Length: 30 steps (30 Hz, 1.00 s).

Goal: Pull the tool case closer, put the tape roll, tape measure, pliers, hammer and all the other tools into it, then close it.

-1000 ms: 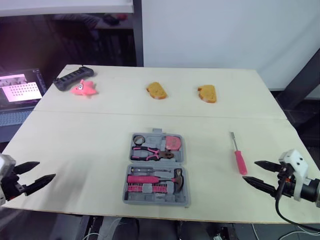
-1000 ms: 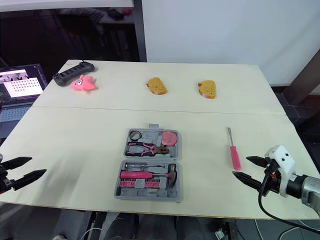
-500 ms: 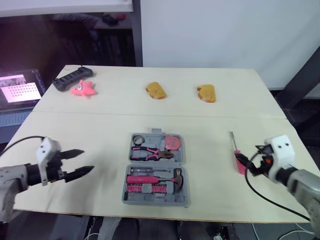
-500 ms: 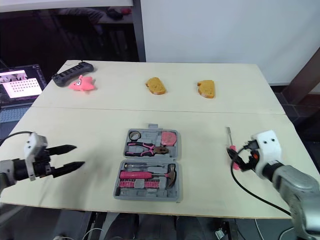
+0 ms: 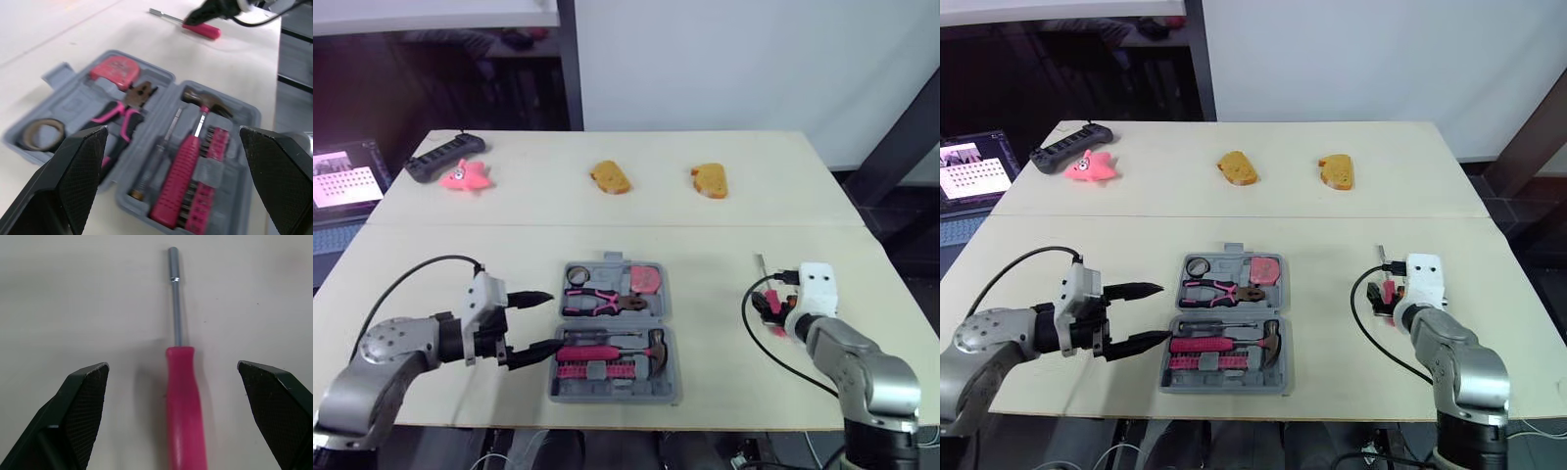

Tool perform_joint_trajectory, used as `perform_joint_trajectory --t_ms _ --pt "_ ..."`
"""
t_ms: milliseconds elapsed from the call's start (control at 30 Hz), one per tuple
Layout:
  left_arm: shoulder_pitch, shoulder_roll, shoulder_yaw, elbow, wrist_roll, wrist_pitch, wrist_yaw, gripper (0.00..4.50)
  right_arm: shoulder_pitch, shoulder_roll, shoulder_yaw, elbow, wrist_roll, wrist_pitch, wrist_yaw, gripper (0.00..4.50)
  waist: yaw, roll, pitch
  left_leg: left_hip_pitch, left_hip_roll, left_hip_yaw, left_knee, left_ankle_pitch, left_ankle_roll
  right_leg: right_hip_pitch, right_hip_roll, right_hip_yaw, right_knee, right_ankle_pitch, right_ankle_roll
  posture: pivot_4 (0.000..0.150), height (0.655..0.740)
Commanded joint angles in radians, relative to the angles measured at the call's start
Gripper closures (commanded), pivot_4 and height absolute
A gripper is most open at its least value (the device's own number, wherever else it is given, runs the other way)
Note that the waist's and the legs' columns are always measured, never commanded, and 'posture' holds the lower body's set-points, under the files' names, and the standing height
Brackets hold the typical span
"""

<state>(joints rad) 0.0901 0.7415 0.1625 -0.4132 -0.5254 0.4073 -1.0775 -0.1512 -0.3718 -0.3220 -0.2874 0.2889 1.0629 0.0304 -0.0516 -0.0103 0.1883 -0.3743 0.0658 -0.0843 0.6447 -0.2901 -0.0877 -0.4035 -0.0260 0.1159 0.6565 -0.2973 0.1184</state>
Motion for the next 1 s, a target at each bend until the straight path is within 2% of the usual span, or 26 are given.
perform_joint_trajectory --t_ms 33,133,200,267,433,700,800,900,1000 --pt "0.023 -0.001 -0.013 -0.040 0.022 -0.024 0.028 0.01 -0.041 0.003 -0.006 0.080 -0.020 -0.013 -0.008 0.00 0.001 0.000 0.000 0.000 0.000 0.000 0.000 0.000 0.000 0.000 0.000 0.000 0.000 0.000 0.000 0.150 0.7400" --pt "0.041 -0.001 -0.015 -0.056 0.020 -0.024 0.041 0.01 -0.060 0.003 0.006 0.119 -0.019 -0.021 0.010 0.00 0.003 0.000 0.000 0.000 0.000 0.000 0.000 0.000 0.000 0.000 0.000 0.000 0.000 0.000 0.000 0.150 0.7400" --pt "0.059 0.004 -0.017 -0.062 0.029 -0.032 0.046 0.00 -0.067 0.003 0.016 0.138 -0.026 -0.030 0.013 0.57 0.002 0.000 0.000 0.000 0.000 0.000 0.000 0.000 0.000 0.000 0.000 0.000 0.000 0.000 0.000 0.150 0.7400" --pt "0.077 0.010 -0.013 -0.070 0.037 -0.039 0.049 0.00 -0.073 0.004 0.019 0.153 -0.030 -0.042 0.016 1.27 -0.001 0.000 0.000 0.000 0.000 0.000 0.000 0.000 0.000 0.000 0.000 0.000 0.000 0.000 0.000 0.150 0.7400" --pt "0.097 0.018 0.003 -0.057 0.046 -0.056 0.057 0.00 -0.086 0.002 0.035 0.172 -0.029 -0.059 0.028 3.89 -0.003 0.000 0.000 0.000 0.000 0.000 0.001 0.000 0.000 0.000 0.000 0.001 0.000 0.000 0.000 0.150 0.7400" --pt "0.080 0.015 -0.008 -0.049 0.032 -0.053 0.060 0.00 -0.079 -0.013 0.056 0.077 -0.022 -0.044 0.065 3.96 -0.015 0.001 0.000 0.000 0.000 0.000 0.000 0.000 0.000 0.000 0.000 0.001 0.000 0.000 0.000 0.150 0.7400" --pt "0.058 0.010 0.003 -0.026 0.024 -0.046 0.069 0.00 -0.044 -0.015 0.060 -0.091 0.014 0.055 0.083 3.96 -0.016 0.002 0.001 -0.001 0.000 0.000 0.000 0.000 0.000 -0.001 0.000 0.001 0.000 0.000 0.000 0.150 0.7400" --pt "0.057 0.010 0.000 -0.012 0.026 -0.052 0.063 0.00 0.009 0.035 0.027 -0.307 0.098 0.159 0.100 3.96 -0.017 0.002 0.001 -0.001 0.000 0.000 -0.001 0.000 0.000 -0.001 0.000 0.001 0.000 0.000 0.000 0.150 0.7400" --pt "0.059 0.015 -0.017 -0.001 0.034 -0.059 0.050 0.00 0.047 0.186 0.077 -0.452 0.120 0.268 0.026 3.96 -0.019 0.002 0.001 0.000 0.000 0.000 -0.001 0.000 0.000 -0.002 0.001 0.000 0.000 0.000 0.000 0.150 0.7400"
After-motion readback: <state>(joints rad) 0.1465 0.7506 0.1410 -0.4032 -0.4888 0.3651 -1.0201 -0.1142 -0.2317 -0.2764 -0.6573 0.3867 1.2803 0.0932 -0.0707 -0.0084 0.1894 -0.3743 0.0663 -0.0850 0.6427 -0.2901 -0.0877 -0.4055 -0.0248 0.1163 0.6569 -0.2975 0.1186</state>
